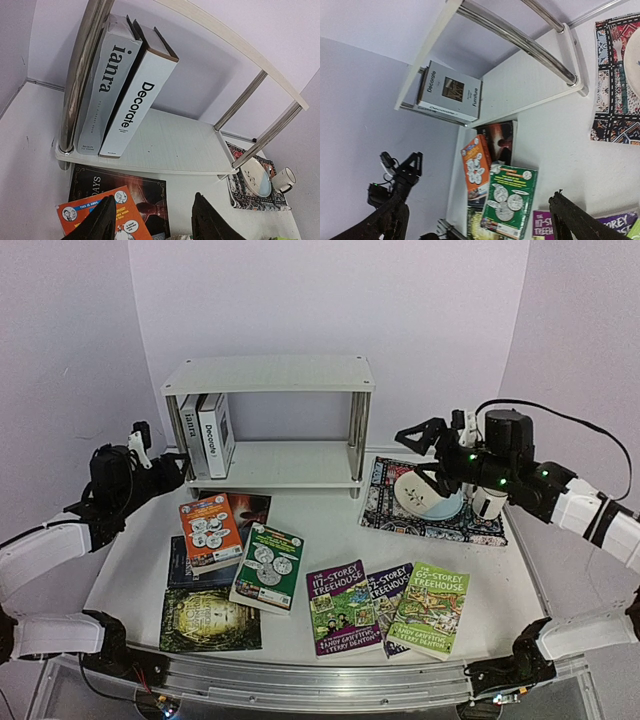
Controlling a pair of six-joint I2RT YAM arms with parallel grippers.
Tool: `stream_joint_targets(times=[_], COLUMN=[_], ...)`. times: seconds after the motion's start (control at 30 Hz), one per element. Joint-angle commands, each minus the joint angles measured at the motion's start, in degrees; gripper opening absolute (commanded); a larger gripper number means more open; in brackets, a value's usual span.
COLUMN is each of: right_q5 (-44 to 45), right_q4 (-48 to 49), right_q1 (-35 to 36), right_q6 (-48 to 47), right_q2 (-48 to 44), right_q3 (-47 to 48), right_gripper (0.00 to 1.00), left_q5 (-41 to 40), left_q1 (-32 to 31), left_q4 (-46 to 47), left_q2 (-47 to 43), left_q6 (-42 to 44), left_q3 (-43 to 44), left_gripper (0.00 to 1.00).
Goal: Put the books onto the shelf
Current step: Adjust the book on the shelf, then pick up the book from the book pile.
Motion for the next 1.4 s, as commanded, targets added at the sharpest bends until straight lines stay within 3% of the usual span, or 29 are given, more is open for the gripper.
stream_joint_targets(times=[0.0,1.07,1.37], right_q5=[4.58,1.11,-0.67], right_q4=[4.84,10.22,1.48], right_q1=[0.16,0.16,0.16], right_q6=[10.08,6.86,-5.32], right_q2=[-6.58,-8.37,-7.72], right_q3=[0.03,-4.02,-4.07], right_gripper=[0.98,0.98,0.98], left_q5=[0.62,-1.36,-0.50], left_q1=[0.26,0.19,0.23], left_q4=[-3.81,-5.56,-7.36], left_q2=[2.01,-1.06,-2.41], left_q6=[-0.23,-0.10,-0.23], left_q3=[6.87,5.00,4.38], left_gripper=[0.53,0.53,0.54])
